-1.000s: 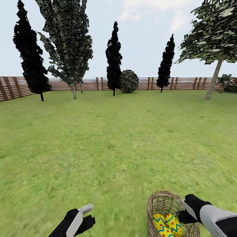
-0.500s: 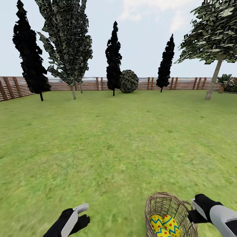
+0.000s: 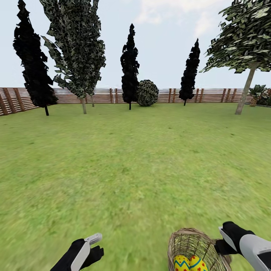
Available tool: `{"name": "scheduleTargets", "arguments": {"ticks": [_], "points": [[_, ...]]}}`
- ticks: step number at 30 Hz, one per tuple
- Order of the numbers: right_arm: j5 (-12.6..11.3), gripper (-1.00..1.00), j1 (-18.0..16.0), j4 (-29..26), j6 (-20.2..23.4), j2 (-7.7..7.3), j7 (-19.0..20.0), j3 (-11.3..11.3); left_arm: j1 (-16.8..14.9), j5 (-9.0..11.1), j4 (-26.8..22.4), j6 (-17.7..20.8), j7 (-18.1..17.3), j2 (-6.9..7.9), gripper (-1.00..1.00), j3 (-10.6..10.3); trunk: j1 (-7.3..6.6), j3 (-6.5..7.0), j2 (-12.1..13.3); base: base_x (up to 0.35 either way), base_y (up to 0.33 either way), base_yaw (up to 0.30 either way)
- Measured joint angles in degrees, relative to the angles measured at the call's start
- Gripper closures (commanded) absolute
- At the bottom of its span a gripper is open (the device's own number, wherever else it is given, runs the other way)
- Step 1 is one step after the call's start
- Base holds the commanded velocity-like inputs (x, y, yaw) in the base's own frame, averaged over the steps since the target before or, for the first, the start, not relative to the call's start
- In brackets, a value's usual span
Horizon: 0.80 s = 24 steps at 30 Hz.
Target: Take the three Easter eggs out of the wicker basket on the lawn in the garden, then place them on the lawn next to a single tree (choose any tree) so that all three eggs are next to the same tree and none are left in the basket.
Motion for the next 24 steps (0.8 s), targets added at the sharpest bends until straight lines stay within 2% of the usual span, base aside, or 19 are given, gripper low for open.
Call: {"name": "scheduleTargets", "arguments": {"ticks": [4,18,24], "points": [[0.0,-1.0,0.0,0.0,0.0,-0.03,0.0,0.0,0.0,0.0,0.0,0.0,0.0,-0.03,-1.0,0.0,0.02,0.0,0.0,0.17,0.0,0.0],[0.0,-1.0,0.0,-0.5,-0.2,-0.22,-0.1,0.0,0.0,0.0,-0.4,-0.1,0.0,-0.37,-1.0,-0.1,0.04,0.0,0.0,0.008,0.0,0.0],[-0.1,-1.0,0.0,-0.8,-0.2,-0.18,-0.1,0.0,0.0,0.0,0.1,-6.2,-0.1,-0.76,-1.0,-0.1,0.03,0.0,0.0,0.0,0.0,0.0]]}}
